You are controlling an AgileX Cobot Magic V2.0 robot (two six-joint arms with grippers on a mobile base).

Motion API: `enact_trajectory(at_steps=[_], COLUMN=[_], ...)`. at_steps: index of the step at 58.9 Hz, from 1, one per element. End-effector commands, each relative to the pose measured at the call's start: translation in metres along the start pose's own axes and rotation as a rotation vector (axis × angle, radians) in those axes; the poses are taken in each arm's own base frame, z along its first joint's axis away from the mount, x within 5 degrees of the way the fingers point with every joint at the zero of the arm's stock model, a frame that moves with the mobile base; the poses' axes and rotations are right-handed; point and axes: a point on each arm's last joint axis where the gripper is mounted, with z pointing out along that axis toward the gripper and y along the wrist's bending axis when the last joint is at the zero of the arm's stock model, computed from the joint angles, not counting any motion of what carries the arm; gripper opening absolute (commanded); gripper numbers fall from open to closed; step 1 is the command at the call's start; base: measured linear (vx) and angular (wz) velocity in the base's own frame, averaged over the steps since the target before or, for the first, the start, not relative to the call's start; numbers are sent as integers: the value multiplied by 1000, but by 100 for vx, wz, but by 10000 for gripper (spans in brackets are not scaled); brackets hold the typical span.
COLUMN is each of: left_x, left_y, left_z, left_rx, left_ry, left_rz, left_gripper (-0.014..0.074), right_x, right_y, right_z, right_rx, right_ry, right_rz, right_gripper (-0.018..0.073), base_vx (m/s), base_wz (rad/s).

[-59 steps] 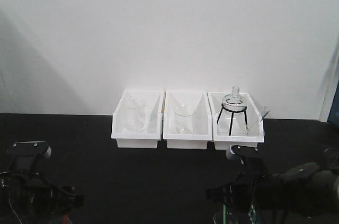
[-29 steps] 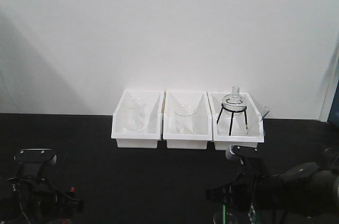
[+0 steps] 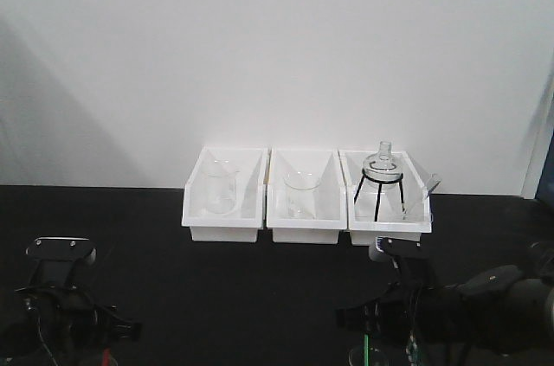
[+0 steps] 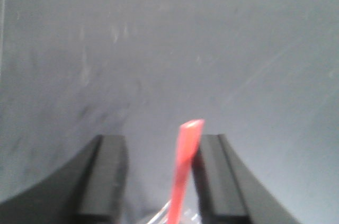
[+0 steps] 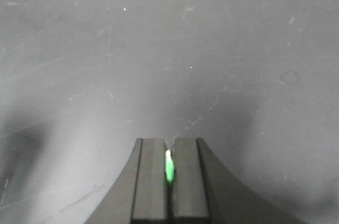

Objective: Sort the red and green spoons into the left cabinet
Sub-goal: 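Reach the left gripper down to the red spoon in its beaker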

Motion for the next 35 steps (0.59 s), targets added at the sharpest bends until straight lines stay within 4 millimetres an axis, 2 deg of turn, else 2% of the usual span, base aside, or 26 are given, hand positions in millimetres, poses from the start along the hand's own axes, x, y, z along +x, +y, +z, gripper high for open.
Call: enact_trajectory(at_steps=[1, 13, 21, 33, 35], left_x=[-19, -14, -13, -11, -11], left_y=[-6, -5, -6, -7, -7], left_z=[-11, -3, -3, -3, -3], left_rx=[-10, -8, -3, 10, 10], left_ry=[-101, -68, -62, -45, -45], left_rz=[3, 2, 2, 3, 3], left_gripper=[365, 360, 242, 3, -10], right_x=[-20, -20, -20, -20, -20], right_y=[9, 9, 9, 9, 9], right_z=[-17, -17, -17, -17, -17], right_rx=[-15, -16, -16, -16, -16], right_ry=[-81, -80, -80, -80, -80], right_rz=[-19, -19, -19, -19, -19], right_gripper=[-6, -6, -6, -6, -6], base_vx=[0, 0, 0, 0, 0], base_wz=[0, 0, 0, 0, 0])
